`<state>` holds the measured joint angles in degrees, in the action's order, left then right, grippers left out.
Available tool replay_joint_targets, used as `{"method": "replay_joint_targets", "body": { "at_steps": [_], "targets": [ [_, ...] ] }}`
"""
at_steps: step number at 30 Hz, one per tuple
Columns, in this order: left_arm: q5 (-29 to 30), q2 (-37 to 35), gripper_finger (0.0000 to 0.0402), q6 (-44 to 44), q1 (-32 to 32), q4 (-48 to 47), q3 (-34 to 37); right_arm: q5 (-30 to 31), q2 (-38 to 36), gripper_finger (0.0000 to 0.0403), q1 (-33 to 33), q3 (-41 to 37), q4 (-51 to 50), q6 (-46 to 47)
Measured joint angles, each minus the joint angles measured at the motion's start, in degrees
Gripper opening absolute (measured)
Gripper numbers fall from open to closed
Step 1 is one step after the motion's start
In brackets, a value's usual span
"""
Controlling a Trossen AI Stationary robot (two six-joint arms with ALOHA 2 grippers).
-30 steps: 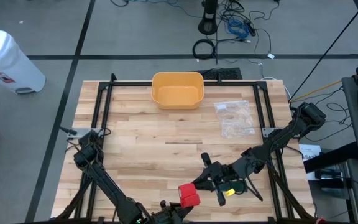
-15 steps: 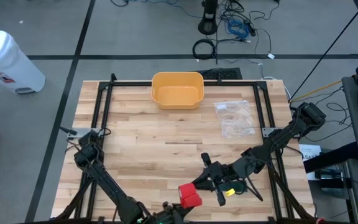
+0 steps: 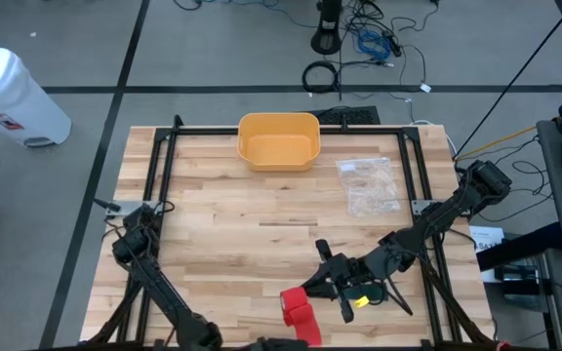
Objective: Roll bandage
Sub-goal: Roll the red bandage
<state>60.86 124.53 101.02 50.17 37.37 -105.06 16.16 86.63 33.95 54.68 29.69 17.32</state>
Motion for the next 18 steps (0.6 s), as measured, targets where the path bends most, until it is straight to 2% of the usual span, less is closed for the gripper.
{"method": "replay_joint_targets", "body": {
  "at_steps": [4,8,11,18],
  "targets": [
    [-4.19,0.00,0.0004,7.53,-0.14,11.45,0.00,0.00,0.00,0.0018,0.00,0.00,-0.02,0.00],
    [-5.91,0.00,0.0004,13.39,-1.52,19.32,0.00,0.00,0.00,0.0018,0.00,0.00,-0.02,-0.02],
    [-7.41,0.00,0.0004,16.28,-3.03,22.16,-0.15,0.00,0.00,0.0018,0.00,0.00,0.00,-0.02],
    [-6.94,0.00,0.0003,19.66,-5.73,22.07,-3.82,0.01,0.00,0.0018,0.40,0.00,0.03,-0.02]
  ]
}}
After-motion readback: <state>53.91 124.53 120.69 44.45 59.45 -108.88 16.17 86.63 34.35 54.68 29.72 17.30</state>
